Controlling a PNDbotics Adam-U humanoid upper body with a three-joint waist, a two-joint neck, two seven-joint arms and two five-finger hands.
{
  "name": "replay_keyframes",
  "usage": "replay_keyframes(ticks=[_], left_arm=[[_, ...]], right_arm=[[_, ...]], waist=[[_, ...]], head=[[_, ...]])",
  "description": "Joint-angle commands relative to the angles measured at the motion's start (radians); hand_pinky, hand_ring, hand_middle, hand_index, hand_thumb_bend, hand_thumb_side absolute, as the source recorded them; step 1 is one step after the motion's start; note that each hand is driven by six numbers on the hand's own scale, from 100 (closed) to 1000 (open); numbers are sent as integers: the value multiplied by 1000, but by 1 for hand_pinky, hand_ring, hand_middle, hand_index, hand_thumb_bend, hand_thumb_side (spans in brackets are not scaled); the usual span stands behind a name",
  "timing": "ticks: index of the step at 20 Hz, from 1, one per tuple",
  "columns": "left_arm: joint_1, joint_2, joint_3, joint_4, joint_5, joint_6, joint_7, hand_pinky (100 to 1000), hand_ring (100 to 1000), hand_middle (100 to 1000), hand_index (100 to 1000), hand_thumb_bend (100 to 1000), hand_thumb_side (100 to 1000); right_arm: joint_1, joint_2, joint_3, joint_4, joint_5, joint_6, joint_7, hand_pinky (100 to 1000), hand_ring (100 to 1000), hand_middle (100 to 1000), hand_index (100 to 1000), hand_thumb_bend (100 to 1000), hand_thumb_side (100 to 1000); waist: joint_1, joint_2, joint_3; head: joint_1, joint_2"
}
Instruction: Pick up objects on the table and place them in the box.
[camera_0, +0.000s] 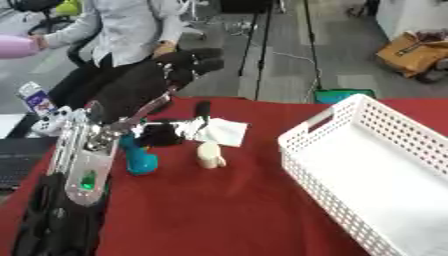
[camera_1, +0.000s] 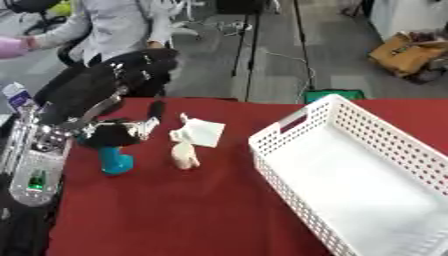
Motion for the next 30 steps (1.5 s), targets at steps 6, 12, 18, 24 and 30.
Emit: replay_keyframes(ticks=[6,12,18,24,30], left_arm=[[-34,32,-22,36,-69,-114,-16,744,883,916,1000,100,359],[-41,27,-41,61,-108,-141,2,734,875,901,1000,100,374],[-53,30,-65,113,-149,-195,-46,731,872,904,1000,100,410],[-67,31,-80,147,-166,-235,-180,730,887,957,1000,106,483],[-80,32,-88,171,-161,-237,-422,820,939,1000,1000,294,709]], right_arm=[[-8,-17,-7,-18,-9,-121,-123,752,682,677,720,100,919],[-9,-17,-6,-18,-10,-120,-123,752,682,677,720,100,918],[-11,-18,-5,-18,-12,-118,-123,753,681,677,718,100,916],[-11,-18,-4,-18,-15,-118,-123,753,681,675,718,100,914],[-12,-19,-4,-18,-18,-118,-123,753,681,672,710,100,908]], waist=[[-2,-18,-3],[-1,-18,-4],[1,-18,-7],[3,-18,-8],[2,-18,-11]], head=[[2,-11],[3,-13],[5,-12],[7,-11],[8,-12]])
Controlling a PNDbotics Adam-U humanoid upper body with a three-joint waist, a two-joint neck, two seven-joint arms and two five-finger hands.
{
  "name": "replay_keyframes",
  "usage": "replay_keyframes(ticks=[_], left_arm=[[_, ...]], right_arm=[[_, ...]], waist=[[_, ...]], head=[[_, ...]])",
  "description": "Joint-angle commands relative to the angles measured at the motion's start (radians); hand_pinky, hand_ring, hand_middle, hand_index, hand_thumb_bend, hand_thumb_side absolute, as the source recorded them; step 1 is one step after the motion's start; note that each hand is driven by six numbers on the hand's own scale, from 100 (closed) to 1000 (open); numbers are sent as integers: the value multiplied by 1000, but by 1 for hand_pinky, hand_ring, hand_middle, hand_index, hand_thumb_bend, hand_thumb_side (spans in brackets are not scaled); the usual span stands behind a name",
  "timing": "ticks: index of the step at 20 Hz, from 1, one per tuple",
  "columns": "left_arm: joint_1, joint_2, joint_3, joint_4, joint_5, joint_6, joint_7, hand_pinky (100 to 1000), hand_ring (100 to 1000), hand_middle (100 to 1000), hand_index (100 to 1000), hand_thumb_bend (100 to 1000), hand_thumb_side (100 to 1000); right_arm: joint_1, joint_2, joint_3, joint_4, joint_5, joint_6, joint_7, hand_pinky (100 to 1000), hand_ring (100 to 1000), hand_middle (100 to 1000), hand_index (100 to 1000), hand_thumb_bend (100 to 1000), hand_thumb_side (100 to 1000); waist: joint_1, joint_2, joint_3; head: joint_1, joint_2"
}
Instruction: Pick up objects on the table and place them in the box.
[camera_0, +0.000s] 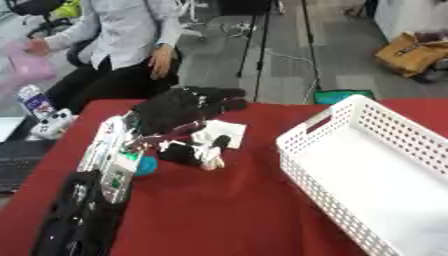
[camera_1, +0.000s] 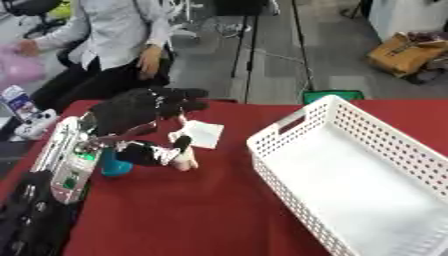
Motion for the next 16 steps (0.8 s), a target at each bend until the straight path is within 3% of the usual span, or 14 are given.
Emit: replay_keyframes(ticks=[1,3,6,13,16], left_arm=[[-30,26,1,-4,11,-243,-387,790,928,1000,1000,340,767],[-34,26,10,-14,39,-237,-446,806,934,1000,1000,368,800],[-39,32,6,-23,67,-241,-464,811,935,1000,1000,340,787],[-48,45,9,0,-14,-244,-466,806,926,1000,1000,390,671],[-49,48,6,9,-36,-244,-466,785,910,1000,1000,383,577]], right_arm=[[-8,-20,-5,-18,-11,-120,-121,752,681,672,708,100,906],[-7,-20,-5,-18,-11,-121,-121,753,681,671,708,100,904],[-8,-21,-4,-18,-13,-121,-121,753,680,670,708,100,904],[-8,-22,-4,-18,-16,-121,-121,753,680,668,706,100,894],[-8,-22,-5,-18,-17,-121,-121,753,680,668,706,100,900]], waist=[[-5,-18,-1],[-5,-18,0],[-5,-18,1],[-4,-17,3],[-4,-17,3]], head=[[3,-6],[3,-6],[4,-7],[3,-8],[4,-5]])
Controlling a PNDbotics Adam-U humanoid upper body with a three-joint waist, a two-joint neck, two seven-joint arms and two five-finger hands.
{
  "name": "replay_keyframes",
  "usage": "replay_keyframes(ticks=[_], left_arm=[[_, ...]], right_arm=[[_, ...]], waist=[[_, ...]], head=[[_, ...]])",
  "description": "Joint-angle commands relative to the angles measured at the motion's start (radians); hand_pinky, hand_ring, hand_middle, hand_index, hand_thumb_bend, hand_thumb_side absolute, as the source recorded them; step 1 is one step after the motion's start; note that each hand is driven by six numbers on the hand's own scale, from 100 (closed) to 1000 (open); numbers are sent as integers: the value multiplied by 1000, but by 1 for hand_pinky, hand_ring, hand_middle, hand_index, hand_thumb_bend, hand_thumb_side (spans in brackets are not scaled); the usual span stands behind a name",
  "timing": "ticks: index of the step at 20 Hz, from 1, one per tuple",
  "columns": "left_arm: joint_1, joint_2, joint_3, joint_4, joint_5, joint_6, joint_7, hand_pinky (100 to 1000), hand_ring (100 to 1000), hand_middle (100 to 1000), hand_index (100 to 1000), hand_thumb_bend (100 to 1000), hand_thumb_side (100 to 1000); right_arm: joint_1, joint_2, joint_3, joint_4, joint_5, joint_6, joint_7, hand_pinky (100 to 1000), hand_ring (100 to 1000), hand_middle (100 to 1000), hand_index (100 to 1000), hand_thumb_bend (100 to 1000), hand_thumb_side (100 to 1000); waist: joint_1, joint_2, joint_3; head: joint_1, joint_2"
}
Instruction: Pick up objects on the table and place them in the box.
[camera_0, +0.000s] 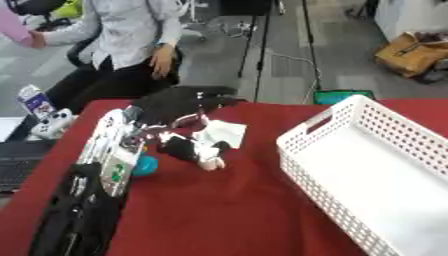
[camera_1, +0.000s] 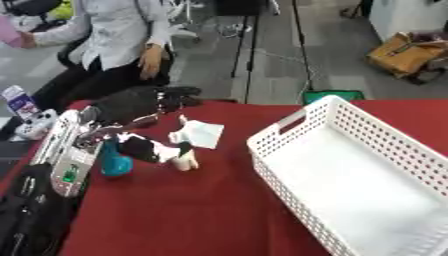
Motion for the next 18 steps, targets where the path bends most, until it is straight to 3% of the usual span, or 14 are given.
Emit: replay_keyframes(ticks=[1,10,18], left_arm=[[-24,32,3,-3,-21,-354,-356,786,909,1000,1000,384,561],[-23,73,-46,-16,10,-354,-356,732,884,999,1000,394,452],[-18,93,-90,10,20,-354,-356,659,864,988,1000,368,461]], right_arm=[[-7,-22,-5,-18,-11,-120,-121,753,680,668,706,100,900],[-8,-23,-6,-18,-16,-122,-121,753,680,667,705,100,897],[-9,-22,-5,-18,-18,-121,-121,753,679,666,704,100,894]], waist=[[-4,-17,1],[-2,-17,-2],[-3,-15,-4]], head=[[4,-4],[0,5],[-1,7]])
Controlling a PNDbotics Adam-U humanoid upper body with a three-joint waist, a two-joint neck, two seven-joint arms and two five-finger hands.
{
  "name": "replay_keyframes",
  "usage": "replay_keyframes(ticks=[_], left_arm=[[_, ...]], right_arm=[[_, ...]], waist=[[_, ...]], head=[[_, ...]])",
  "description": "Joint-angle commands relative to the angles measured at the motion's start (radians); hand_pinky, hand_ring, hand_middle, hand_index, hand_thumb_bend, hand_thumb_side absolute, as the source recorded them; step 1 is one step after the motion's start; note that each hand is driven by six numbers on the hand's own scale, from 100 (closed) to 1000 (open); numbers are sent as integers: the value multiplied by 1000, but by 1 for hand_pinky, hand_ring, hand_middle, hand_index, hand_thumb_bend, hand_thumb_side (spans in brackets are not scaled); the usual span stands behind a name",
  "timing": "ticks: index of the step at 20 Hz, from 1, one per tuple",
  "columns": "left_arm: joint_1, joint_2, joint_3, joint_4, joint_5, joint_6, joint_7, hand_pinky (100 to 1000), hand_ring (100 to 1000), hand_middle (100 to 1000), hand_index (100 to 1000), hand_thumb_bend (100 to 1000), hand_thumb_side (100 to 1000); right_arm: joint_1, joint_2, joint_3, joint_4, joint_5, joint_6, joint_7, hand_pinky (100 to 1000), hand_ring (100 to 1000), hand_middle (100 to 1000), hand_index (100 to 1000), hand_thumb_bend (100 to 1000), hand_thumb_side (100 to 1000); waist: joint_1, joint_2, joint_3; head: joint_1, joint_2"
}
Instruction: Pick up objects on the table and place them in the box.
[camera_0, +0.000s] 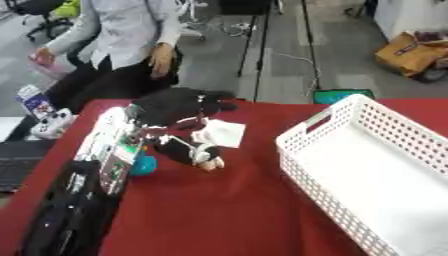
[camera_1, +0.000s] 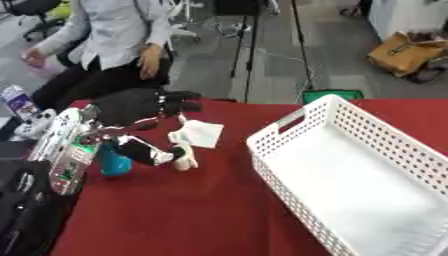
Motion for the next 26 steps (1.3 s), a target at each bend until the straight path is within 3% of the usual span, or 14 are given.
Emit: replay_keyframes(ticks=[1,4,8,19,26], left_arm=[[-13,33,-16,12,9,-355,-355,659,864,988,1000,368,461],[-18,46,-40,46,28,-355,-355,647,861,985,1000,361,508],[-30,65,-61,83,48,-355,-355,634,851,966,1000,341,471],[-38,66,-41,119,-15,-355,-355,642,841,950,1000,357,459],[-43,61,-43,162,-41,-355,-355,591,781,909,1000,376,456]], right_arm=[[-6,-22,-5,-18,-9,-121,-121,753,679,666,704,100,894],[-6,-23,-5,-18,-10,-121,-121,753,679,667,704,100,893],[-6,-24,-4,-18,-11,-119,-121,754,679,667,705,100,893],[-7,-23,-3,-18,-15,-118,-121,754,679,667,705,100,890],[-7,-22,-3,-18,-15,-119,-121,754,679,667,703,100,887]], waist=[[-4,-16,-3],[-3,-16,-5],[0,-18,-5],[2,-17,-8],[1,-16,-10]], head=[[1,1],[2,3],[3,3],[4,0],[8,-2]])
